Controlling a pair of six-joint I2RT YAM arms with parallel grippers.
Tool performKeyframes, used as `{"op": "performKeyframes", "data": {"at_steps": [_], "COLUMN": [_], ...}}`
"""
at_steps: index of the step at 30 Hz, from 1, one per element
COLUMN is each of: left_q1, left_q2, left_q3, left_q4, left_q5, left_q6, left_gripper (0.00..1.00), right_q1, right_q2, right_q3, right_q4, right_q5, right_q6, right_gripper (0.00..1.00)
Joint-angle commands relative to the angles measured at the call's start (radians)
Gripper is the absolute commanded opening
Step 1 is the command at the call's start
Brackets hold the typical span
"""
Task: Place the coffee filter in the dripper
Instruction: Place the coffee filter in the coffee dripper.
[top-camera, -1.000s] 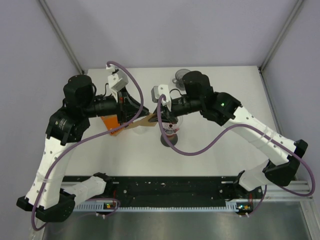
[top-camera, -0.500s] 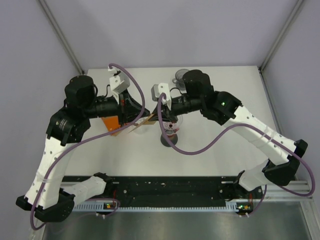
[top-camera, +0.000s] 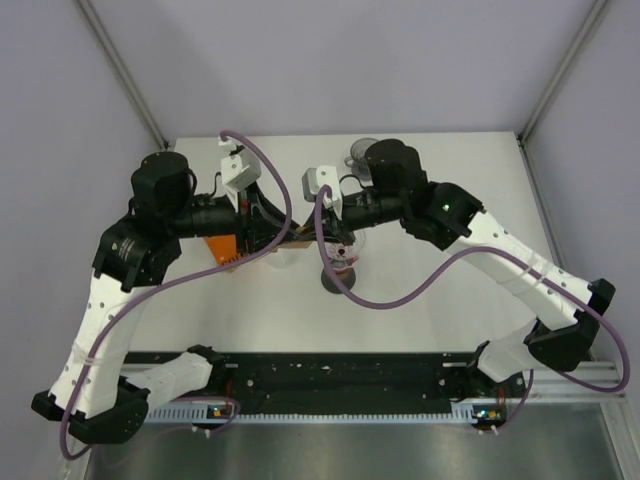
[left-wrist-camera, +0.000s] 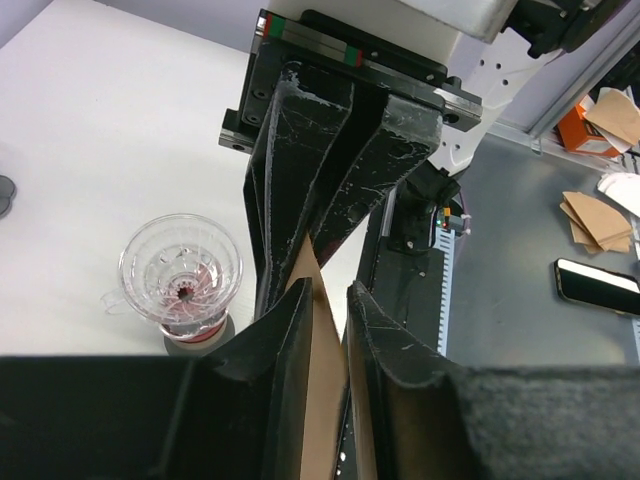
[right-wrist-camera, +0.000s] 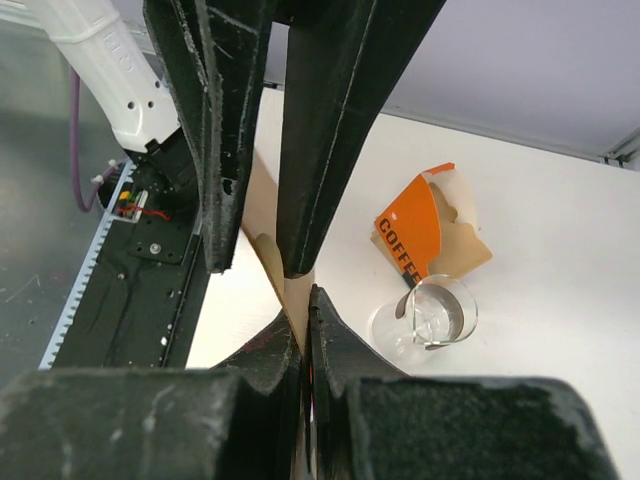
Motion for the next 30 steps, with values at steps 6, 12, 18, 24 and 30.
{"op": "performKeyframes", "data": {"at_steps": [6,12,18,24,30], "left_q1": [-0.004,-0.004,-0.004,-0.002,-0.004], "left_q2": [-0.003,0.003,0.008,0.012,0.028], "left_q3": [0.027,0.035,0.038,0.053,0.125], "left_q4": [0.012,0.030,0.032,0.034,-0.014], "left_q5": [0.004,-0.010,-0.052,-0.087,-0.116], "left_q6": [-0.016,-0.022,-0.056,-0.054,0.053], "left_gripper": [0.18,0.00,0.00,0.00,0.00], "right_q1": [-0.004,-0.004,-0.004,0.007,0.016], "right_q2": [0.005,0.002,-0.001,0.005,0.026], "right_q3": [0.048,0.048,0.042,0.049,0.068], "right_q4": [0.018,0.018,0.019,0.035,0.045], "right_q5": [0.012,0.006,0.008,0.127,0.233], "right_q6": [0.013,0.010,0.009,0.024,0.067], "right_gripper": [0.00,0.00,0.00,0.00,0.00]}}
